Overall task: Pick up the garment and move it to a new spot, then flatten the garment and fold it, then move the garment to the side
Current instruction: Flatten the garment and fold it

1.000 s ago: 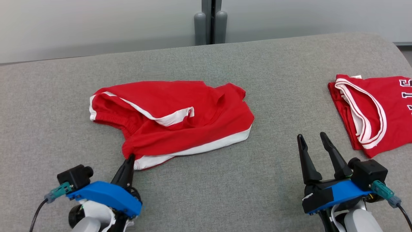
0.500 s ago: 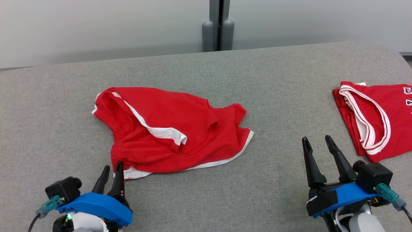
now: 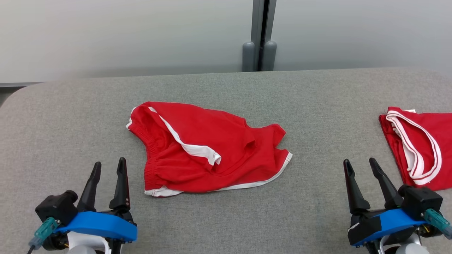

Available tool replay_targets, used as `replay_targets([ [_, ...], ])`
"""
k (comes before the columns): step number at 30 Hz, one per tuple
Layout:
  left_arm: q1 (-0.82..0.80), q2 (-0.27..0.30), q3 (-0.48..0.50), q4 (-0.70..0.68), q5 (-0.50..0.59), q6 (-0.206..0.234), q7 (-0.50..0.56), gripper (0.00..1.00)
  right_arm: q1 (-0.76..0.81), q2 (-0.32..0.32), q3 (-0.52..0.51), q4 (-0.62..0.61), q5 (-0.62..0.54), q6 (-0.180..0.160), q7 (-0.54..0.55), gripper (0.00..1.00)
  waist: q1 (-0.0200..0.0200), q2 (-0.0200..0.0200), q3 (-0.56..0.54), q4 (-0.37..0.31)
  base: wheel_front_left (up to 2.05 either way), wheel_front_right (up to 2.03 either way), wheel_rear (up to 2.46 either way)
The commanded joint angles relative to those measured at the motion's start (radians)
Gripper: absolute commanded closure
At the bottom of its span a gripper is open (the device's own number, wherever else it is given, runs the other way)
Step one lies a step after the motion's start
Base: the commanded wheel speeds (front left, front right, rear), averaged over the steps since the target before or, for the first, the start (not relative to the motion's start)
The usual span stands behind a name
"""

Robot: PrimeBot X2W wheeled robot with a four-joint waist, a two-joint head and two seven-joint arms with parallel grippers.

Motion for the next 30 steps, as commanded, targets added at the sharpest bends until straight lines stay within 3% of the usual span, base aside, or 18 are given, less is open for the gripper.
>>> replay_targets([
  [1, 0.029, -0.016, 0.033, -0.006, 0.079, -0.011, -0.004, 0.00, 0.020, -0.006, -0.006, -0.009, -0.009, 0.000, 0.007, 0.00, 0.0001, 0.0000, -0.013, 0.005, 0.00, 0.00, 0.00],
  [11, 0.096, -0.067, 0.127, 0.010, 0.290, -0.051, -0.005, 0.00, 0.072, 0.001, -0.010, -0.003, -0.020, 0.000, 0.023, 0.00, 0.0001, 0.0000, -0.090, 0.035, 0.00, 0.00, 0.00],
  [16, 0.105, -0.088, 0.156, 0.042, 0.324, -0.083, -0.005, 0.00, 0.087, 0.006, -0.005, -0.002, -0.027, 0.000, 0.023, 0.00, 0.0001, 0.0000, -0.108, 0.047, 0.00, 0.00, 0.00],
  [30, 0.086, -0.119, 0.167, 0.104, 0.350, -0.109, -0.005, 0.00, 0.086, 0.013, -0.001, -0.005, -0.033, 0.000, 0.020, 0.00, 0.0001, 0.0000, -0.105, 0.033, 0.00, 0.00, 0.00],
])
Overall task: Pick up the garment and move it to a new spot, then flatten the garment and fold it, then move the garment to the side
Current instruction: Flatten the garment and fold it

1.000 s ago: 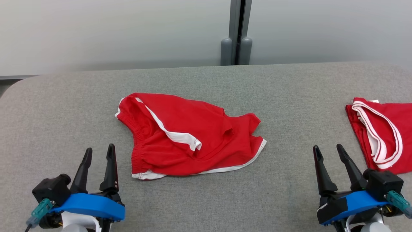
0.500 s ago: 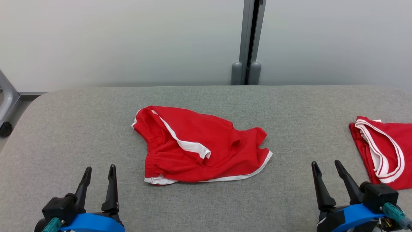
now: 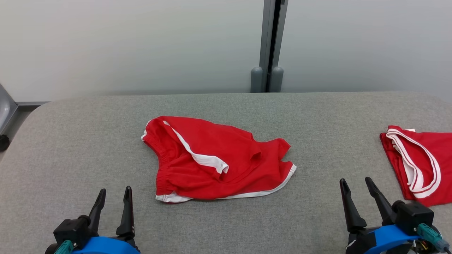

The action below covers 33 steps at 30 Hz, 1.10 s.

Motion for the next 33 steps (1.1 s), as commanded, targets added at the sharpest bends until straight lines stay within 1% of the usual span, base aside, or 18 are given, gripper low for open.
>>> replay_targets([
  [1, -0.015, 0.000, 0.004, 0.002, 0.009, -0.004, -0.004, 0.00, 0.004, 0.003, -0.001, -0.003, 0.000, 0.000, -0.002, 0.00, 0.0001, 0.0000, 0.003, -0.001, 0.00, 0.00, 0.00],
  [4, -0.018, -0.002, 0.002, 0.004, 0.013, -0.003, -0.004, 0.00, -0.005, 0.003, 0.001, -0.006, -0.001, 0.000, -0.002, 0.00, 0.0001, 0.0000, 0.013, -0.001, 0.00, 0.00, 0.00],
  [7, -0.025, 0.003, -0.014, 0.011, 0.018, -0.011, -0.001, 0.00, -0.016, 0.004, 0.005, -0.004, -0.002, 0.000, -0.002, 0.00, 0.0001, 0.0000, 0.022, 0.001, 0.00, 0.00, 0.00],
  [11, -0.049, 0.006, -0.043, 0.040, 0.014, -0.035, 0.013, 0.00, -0.027, 0.005, 0.014, -0.008, -0.006, 0.000, -0.001, 0.00, 0.0001, 0.0000, 0.041, 0.001, 0.00, 0.00, 0.00],
  [13, -0.073, 0.004, -0.081, 0.085, 0.010, -0.055, 0.032, 0.00, -0.040, 0.005, 0.025, -0.004, -0.003, 0.000, -0.001, 0.00, 0.0001, 0.0000, 0.055, -0.003, 0.00, 0.00, 0.00],
  [18, -0.128, -0.001, -0.130, 0.178, 0.000, -0.073, 0.049, 0.00, -0.060, 0.005, 0.046, 0.008, 0.008, 0.000, -0.009, 0.00, 0.0001, 0.0000, 0.086, -0.018, 0.00, 0.00, 0.00],
  [26, -0.210, -0.009, -0.181, 0.300, -0.035, -0.082, 0.039, 0.00, -0.099, 0.005, 0.086, 0.038, 0.008, 0.000, -0.007, 0.00, 0.0001, 0.0000, 0.118, -0.040, 0.00, 0.00, 0.00],
  [27, -0.218, -0.009, -0.183, 0.309, -0.037, -0.082, 0.036, 0.07, -0.106, 0.005, 0.093, 0.043, 0.007, 0.000, -0.003, 0.00, 0.0001, 0.0000, 0.122, -0.041, 0.00, 0.00, 0.00],
  [28, -0.226, -0.007, -0.186, 0.318, -0.040, -0.083, 0.031, 0.89, -0.115, 0.004, 0.100, 0.051, 0.006, 0.000, 0.003, 0.00, 0.0001, 0.0000, 0.126, -0.042, 0.00, 0.00, 0.00],
  [29, -0.233, -0.005, -0.188, 0.326, -0.043, -0.083, 0.027, 1.00, -0.128, 0.000, 0.109, 0.061, 0.008, 0.000, 0.011, 0.00, 0.0001, 0.0000, 0.130, -0.043, 0.00, 0.00, 0.00],
  [33, -0.255, -0.009, -0.205, 0.344, -0.057, -0.083, 0.013, 1.00, -0.195, -0.004, 0.135, 0.132, 0.020, 0.000, 0.091, 0.00, 0.0001, 0.0000, 0.147, -0.039, 0.00, 0.00, 0.00],
])
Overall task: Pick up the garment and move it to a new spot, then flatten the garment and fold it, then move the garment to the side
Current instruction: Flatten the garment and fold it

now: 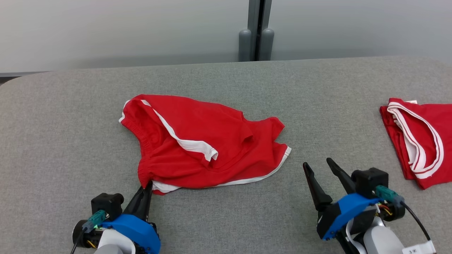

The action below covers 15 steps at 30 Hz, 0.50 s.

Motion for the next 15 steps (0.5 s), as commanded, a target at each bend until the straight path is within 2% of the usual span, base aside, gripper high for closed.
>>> replay_targets([
  [1, -0.028, 0.001, -0.012, 0.006, -0.009, -0.007, -0.010, 1.00, -0.049, -0.004, 0.007, 0.043, 0.015, 0.000, 0.049, 0.00, -0.0001, 0.0000, 0.011, 0.007, 0.00, 0.00, 0.00],
  [6, -0.053, -0.001, -0.051, 0.003, -0.027, -0.007, -0.018, 1.00, -0.173, 0.002, 0.015, 0.177, 0.025, 0.000, 0.140, 0.00, -0.0001, 0.0000, 0.039, 0.028, 0.00, 0.00, 0.00],
  [15, -0.091, -0.011, -0.094, -0.005, -0.052, -0.007, -0.025, 1.00, -0.342, 0.006, 0.032, 0.424, 0.027, 0.000, 0.165, 0.00, -0.0001, 0.0000, 0.081, 0.062, 0.00, 0.00, 0.00],
])
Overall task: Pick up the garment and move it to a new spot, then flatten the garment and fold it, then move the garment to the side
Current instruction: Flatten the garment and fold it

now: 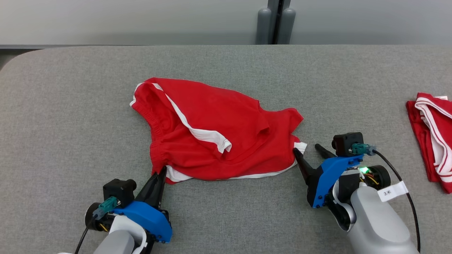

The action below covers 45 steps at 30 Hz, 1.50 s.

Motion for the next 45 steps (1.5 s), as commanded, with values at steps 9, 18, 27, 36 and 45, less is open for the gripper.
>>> replay_targets([
  [9, -0.018, -0.003, 0.027, -0.078, -0.014, -0.005, -0.005, 1.00, -0.065, -0.002, 0.035, 0.106, 0.053, 0.000, -0.100, 1.00, -0.0001, 0.0000, 0.005, 0.009, 0.00, 0.00, 0.00],
  [18, 0.049, 0.047, 0.043, -0.299, -0.110, -0.005, -0.005, 1.00, 0.069, -0.058, -0.050, -0.179, 0.095, 0.000, -0.166, 1.00, -0.0001, 0.0000, -0.061, -0.038, 0.00, 0.00, 0.00],
  [27, 0.032, 0.183, 0.056, -0.679, -0.292, -0.004, 0.172, 1.00, 0.243, -0.050, -0.181, -0.756, 0.073, 0.000, 0.023, 1.00, -0.0001, 0.0000, -0.054, -0.095, 0.00, 0.00, 0.00],
  [36, -0.222, 0.255, 0.115, -0.822, -0.412, 0.041, 0.435, 1.00, 0.007, -0.023, -0.194, -0.882, 0.125, 0.000, 0.200, 1.00, -0.0001, 0.0000, 0.103, -0.141, 0.00, 0.00, 0.00],
  [45, -0.678, 0.268, 0.183, -0.569, -0.294, 0.080, 0.434, 1.00, -0.551, -0.065, -0.166, -0.553, 0.029, 0.000, 0.061, 1.00, -0.0001, 0.0000, 0.293, -0.178, 0.00, 0.00, 0.00],
])
